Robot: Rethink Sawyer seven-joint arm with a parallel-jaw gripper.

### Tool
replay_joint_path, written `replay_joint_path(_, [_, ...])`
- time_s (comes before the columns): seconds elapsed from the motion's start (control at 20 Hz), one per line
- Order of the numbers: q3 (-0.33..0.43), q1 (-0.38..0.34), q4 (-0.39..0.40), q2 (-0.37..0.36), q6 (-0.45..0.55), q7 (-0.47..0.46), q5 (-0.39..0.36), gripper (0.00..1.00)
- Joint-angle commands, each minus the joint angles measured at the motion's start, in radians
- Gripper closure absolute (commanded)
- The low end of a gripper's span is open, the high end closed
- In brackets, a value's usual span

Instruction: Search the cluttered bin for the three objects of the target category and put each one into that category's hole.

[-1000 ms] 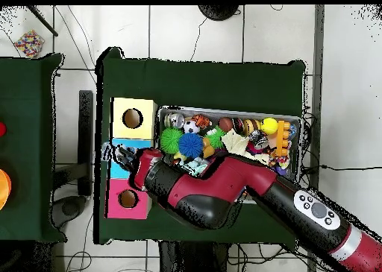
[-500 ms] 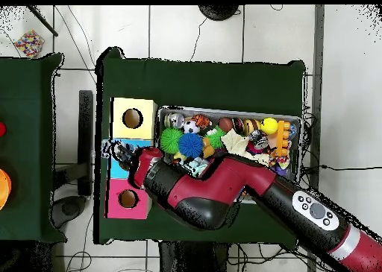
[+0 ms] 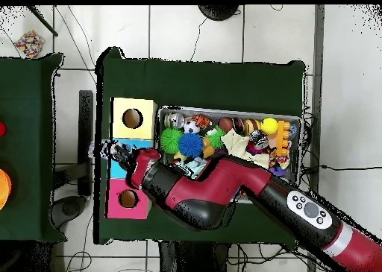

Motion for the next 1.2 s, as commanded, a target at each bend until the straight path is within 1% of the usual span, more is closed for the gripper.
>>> replay_joint_path(0.05, [-0.065,-0.005,-0.089,0.067,-0.002,-0.045,-0.104,1.00])
replay_joint_path(0.3, [-0.095,0.004,-0.095,0.061,-0.020,-0.033,-0.162,1.00])
replay_joint_path(0.5, [-0.103,0.001,-0.099,0.070,-0.018,-0.039,-0.186,1.00])
replay_joint_path(0.7, [-0.118,0.004,-0.101,0.074,-0.035,-0.030,-0.227,1.00])
replay_joint_path(0.95, [-0.128,0.011,-0.101,0.069,-0.056,-0.004,-0.262,1.00])
replay_joint_path(1.05, [-0.121,0.007,-0.094,0.080,-0.067,0.004,-0.275,1.00])
replay_joint_path(1.2, [-0.118,0.009,-0.085,0.087,-0.098,0.045,-0.307,1.00])
